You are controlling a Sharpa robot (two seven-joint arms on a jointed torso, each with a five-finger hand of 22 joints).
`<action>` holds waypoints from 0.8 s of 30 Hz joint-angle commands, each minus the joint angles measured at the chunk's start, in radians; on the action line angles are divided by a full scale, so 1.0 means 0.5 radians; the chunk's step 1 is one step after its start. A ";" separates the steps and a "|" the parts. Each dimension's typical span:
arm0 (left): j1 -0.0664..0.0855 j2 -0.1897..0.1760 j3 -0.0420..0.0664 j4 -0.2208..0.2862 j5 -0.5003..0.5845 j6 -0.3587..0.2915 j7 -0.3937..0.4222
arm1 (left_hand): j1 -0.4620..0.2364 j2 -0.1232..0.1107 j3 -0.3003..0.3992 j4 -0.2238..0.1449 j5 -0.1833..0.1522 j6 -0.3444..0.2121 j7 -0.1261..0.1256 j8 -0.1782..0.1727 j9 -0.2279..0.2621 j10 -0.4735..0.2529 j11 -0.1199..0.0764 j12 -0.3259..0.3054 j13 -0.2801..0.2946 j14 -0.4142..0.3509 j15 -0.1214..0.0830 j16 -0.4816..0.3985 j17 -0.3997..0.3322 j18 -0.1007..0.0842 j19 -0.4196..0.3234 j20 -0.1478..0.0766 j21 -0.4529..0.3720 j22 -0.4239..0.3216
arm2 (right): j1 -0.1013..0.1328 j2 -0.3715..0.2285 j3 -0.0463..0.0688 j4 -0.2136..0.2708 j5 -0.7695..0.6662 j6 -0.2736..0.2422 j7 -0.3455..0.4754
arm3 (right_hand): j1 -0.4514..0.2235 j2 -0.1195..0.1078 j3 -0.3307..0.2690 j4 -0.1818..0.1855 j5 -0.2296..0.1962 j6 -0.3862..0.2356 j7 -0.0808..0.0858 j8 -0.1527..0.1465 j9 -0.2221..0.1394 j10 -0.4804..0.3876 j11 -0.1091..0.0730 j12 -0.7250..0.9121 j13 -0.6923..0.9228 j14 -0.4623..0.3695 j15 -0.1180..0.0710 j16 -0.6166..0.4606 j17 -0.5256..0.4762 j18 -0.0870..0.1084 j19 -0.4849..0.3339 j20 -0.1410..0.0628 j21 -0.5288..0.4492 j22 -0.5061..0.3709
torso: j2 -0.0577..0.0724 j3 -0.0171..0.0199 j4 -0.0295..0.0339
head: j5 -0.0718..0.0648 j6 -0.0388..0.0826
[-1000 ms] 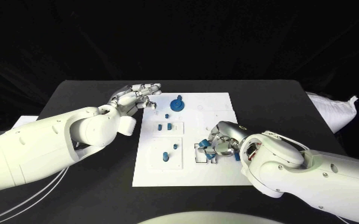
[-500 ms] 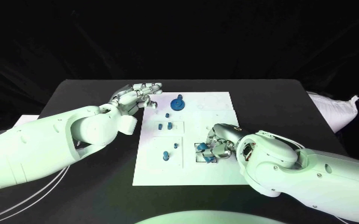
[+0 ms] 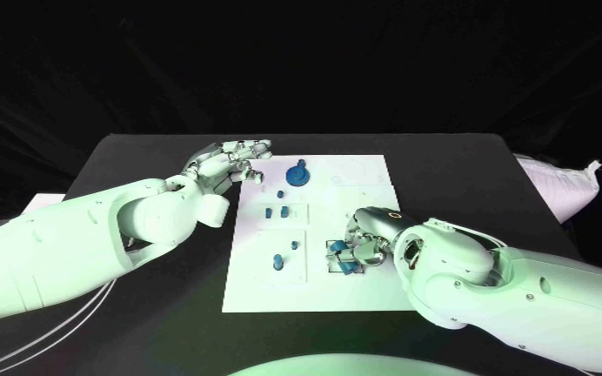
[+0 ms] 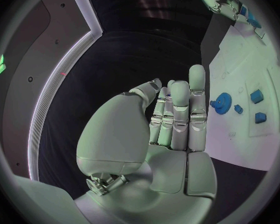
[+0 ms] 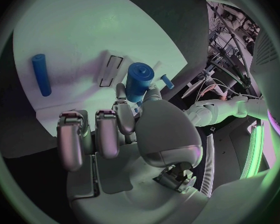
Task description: Assemble the parts on the task board
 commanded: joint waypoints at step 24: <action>0.000 -0.007 0.001 0.013 0.004 0.037 -0.006 | -0.006 0.008 -0.014 -0.002 0.008 -0.015 -0.003 0.010 -0.001 -0.014 0.002 0.012 0.003 -0.018 0.002 0.010 -0.004 0.036 0.020 -0.001 -0.008 -0.004 | -0.001 0.029 -0.004 -0.041 -0.209 0.111 -0.189 | -0.113 -0.003 -0.096 0.002 -0.250 0.030 -0.047 0.013 0.057 0.043 -0.038 -0.098 -0.063 0.126 -0.007 -0.029 0.085 -0.017 0.097 -0.007 -0.019 0.395 | 0.002 0.0026 -0.002 | 0.007 -0.006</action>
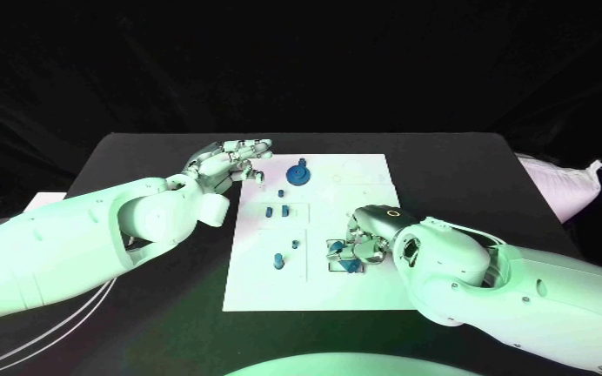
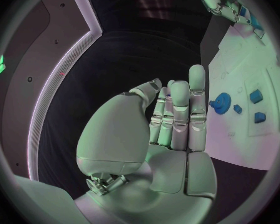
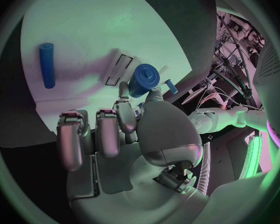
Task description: Assemble the parts on the task board
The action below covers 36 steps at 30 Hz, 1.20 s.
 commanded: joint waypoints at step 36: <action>0.000 -0.010 0.001 0.006 0.003 0.044 -0.004 | -0.008 0.010 -0.016 -0.001 0.008 -0.015 -0.003 0.011 -0.001 -0.017 0.002 0.014 0.003 -0.021 0.002 0.007 -0.010 0.036 0.019 0.000 -0.009 -0.003 | -0.005 -0.138 0.005 0.188 -0.121 -0.025 -0.173 | -0.277 0.040 -0.101 0.003 -0.169 0.013 -0.011 0.009 0.057 0.052 -0.025 0.042 0.067 0.140 -0.015 0.021 0.130 -0.024 0.119 -0.017 0.007 0.419 | -0.002 0.0033 -0.002 | -0.006 0.003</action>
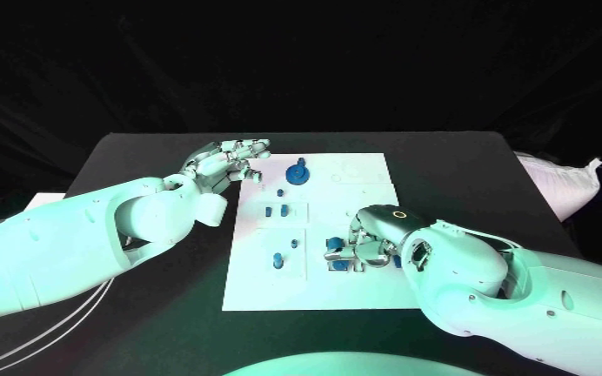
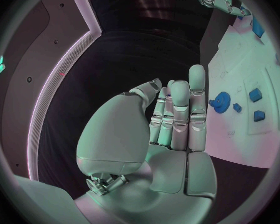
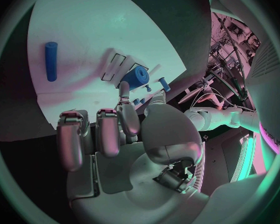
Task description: Assemble the parts on the task board
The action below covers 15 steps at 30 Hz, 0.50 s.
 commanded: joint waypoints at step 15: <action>0.000 0.008 0.001 -0.002 -0.010 0.046 0.001 | -0.008 0.010 -0.016 -0.001 0.008 -0.015 -0.003 0.011 -0.001 -0.017 0.002 0.002 0.003 -0.014 -0.005 0.007 -0.002 0.036 0.019 0.000 -0.009 -0.002 | -0.002 -0.001 0.001 -0.041 -0.021 0.057 -0.166 | 0.395 0.046 0.145 -0.068 0.092 0.006 -0.012 0.008 0.042 0.024 0.001 0.003 0.039 0.143 -0.021 0.017 0.147 -0.027 0.124 -0.022 0.012 0.427 | 0.001 -0.0026 0.008 | -0.004 0.010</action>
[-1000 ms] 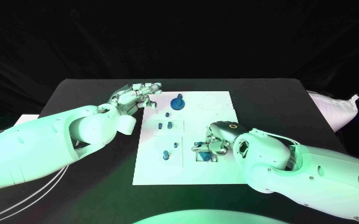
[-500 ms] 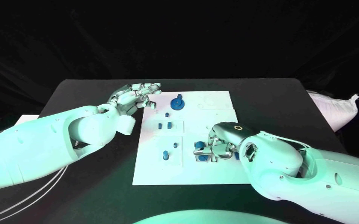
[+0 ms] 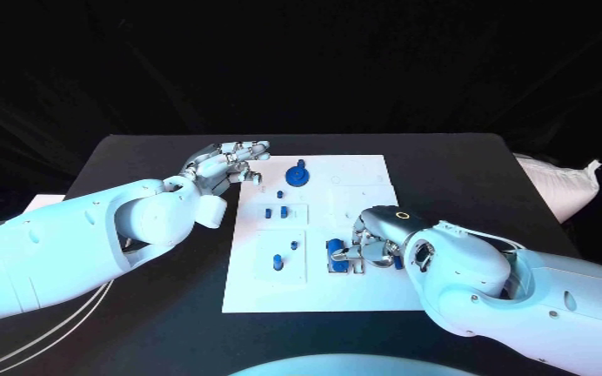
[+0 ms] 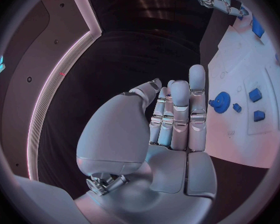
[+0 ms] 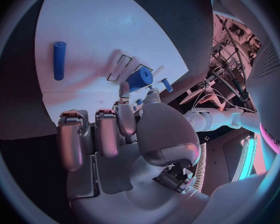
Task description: Assemble the parts on the task board
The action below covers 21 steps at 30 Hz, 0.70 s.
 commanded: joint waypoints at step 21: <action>0.000 -0.005 0.001 0.010 -0.017 0.035 0.003 | -0.007 0.012 -0.017 -0.001 0.009 -0.016 -0.003 0.012 -0.001 -0.020 0.002 0.005 0.002 -0.016 -0.004 0.006 -0.005 0.036 0.019 0.000 -0.011 -0.003 | -0.021 0.095 -0.004 -0.104 0.008 -0.026 -0.132 | 0.203 0.007 0.043 -0.068 -0.008 0.002 -0.007 0.006 0.017 0.023 -0.004 -0.002 0.043 0.135 -0.013 0.011 0.150 -0.028 0.128 -0.007 0.016 0.432 | 0.000 -0.0002 0.002 | -0.002 -0.005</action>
